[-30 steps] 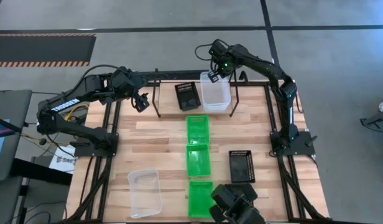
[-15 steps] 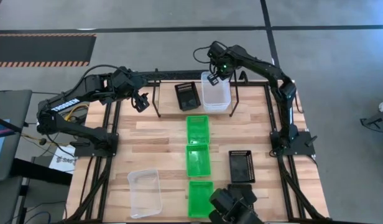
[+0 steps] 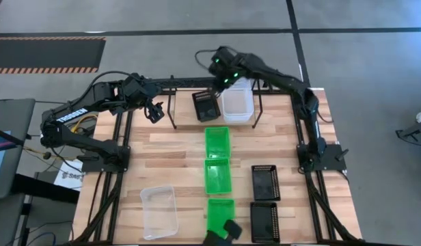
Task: Stack baskets on shelf by color
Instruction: Adjust the black bin on the shelf
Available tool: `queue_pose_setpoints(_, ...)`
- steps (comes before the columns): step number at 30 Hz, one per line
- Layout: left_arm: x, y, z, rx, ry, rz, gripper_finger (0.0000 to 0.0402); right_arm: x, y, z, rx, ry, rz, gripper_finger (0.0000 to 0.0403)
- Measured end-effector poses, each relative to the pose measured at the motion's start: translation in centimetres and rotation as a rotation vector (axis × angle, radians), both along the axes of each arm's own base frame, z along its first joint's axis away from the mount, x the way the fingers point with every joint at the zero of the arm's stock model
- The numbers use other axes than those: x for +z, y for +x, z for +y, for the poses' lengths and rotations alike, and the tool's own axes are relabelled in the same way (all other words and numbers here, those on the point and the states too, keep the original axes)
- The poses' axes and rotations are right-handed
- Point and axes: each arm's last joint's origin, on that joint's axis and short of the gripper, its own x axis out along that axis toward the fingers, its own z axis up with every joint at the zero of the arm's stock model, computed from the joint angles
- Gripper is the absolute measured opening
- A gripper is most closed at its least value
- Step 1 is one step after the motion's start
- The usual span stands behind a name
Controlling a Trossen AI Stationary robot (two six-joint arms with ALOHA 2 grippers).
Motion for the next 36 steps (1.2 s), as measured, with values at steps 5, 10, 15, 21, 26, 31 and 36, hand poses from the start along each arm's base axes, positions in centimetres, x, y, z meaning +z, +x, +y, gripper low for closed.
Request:
queue_pose_setpoints(5, 0.0, 0.0, 0.0, 0.001, 0.0, 0.0, 0.029, -3.7, 2.3, 0.3, 0.04, 0.033, 0.062, 0.0)
queue_pose_setpoints(10, 0.0, 0.0, 0.0, 0.002, -0.001, -0.001, 0.029, -6.7, 3.3, -0.6, 0.029, 0.05, 0.113, 0.0)
queue_pose_setpoints(15, 0.0, 0.0, 0.0, 0.002, -0.001, -0.001, 0.029, -7.7, 4.0, -1.6, -0.001, 0.018, 0.126, 0.0)
queue_pose_setpoints(21, 0.0, 0.0, 0.0, 0.002, -0.001, -0.001, 0.029, -7.9, 4.3, -1.6, -0.005, -0.026, 0.143, 0.0)
queue_pose_setpoints(26, 0.0, 0.0, 0.0, 0.002, -0.001, -0.001, 0.029, -8.2, 3.9, -1.9, -0.027, -0.063, 0.198, 0.0)
queue_pose_setpoints(31, 0.0, 0.0, 0.0, 0.002, -0.001, -0.001, 0.029, -8.3, 3.5, -2.3, -0.041, -0.081, 0.23, 0.0)
queue_pose_setpoints(36, 0.0, 0.0, 0.0, 0.002, -0.001, 0.0, 0.029, -8.4, 3.0, -2.6, -0.062, -0.097, 0.279, 0.0)
